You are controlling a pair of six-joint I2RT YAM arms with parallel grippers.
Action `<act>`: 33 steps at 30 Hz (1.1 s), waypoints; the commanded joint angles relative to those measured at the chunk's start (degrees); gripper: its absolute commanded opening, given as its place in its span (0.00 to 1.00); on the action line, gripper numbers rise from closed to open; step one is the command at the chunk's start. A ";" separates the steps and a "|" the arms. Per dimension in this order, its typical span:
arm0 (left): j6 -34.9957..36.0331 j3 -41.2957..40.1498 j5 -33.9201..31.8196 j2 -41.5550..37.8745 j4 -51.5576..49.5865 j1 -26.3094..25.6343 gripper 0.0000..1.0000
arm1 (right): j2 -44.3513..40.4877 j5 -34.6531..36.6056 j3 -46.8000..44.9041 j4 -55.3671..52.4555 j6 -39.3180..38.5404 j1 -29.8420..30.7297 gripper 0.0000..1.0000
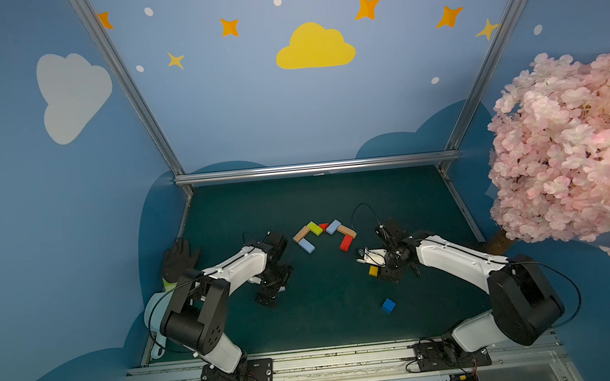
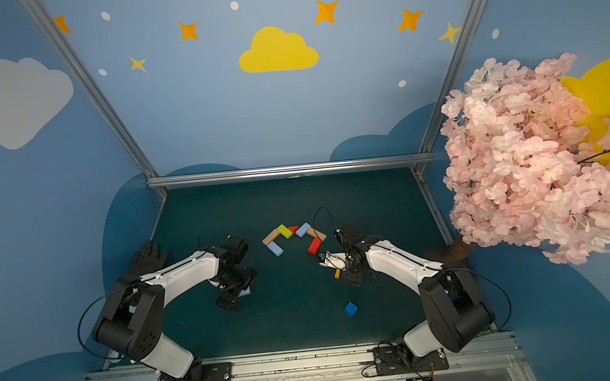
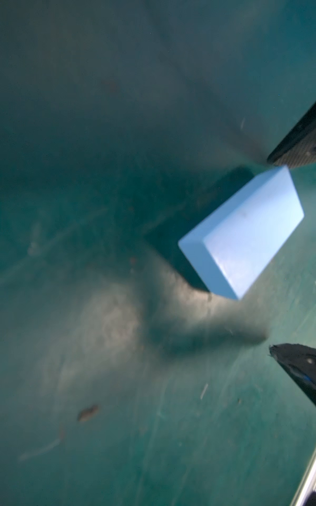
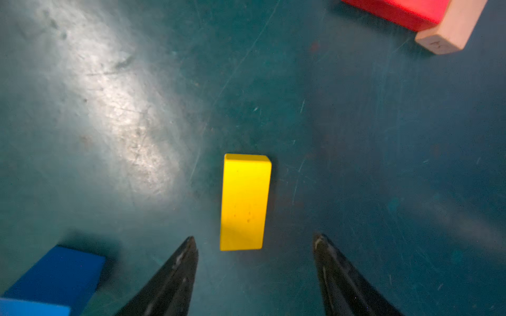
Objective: Assemble a heart with building blocks
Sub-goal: Pick up the building block from the center of the board.
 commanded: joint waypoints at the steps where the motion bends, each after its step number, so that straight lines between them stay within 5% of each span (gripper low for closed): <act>1: -1.05 2.22 -1.21 1.31 -0.09 0.56 1.00 | 1.68 0.81 1.75 1.07 -0.60 0.29 0.69; 20: 1.18 2.12 1.78 8.24 2.21 2.98 0.88 | 12.79 -0.69 5.54 -1.84 -0.01 -0.61 0.62; 33: 1.66 2.14 1.91 7.32 0.94 2.68 0.89 | 6.98 -3.44 2.16 -4.40 1.34 0.23 0.61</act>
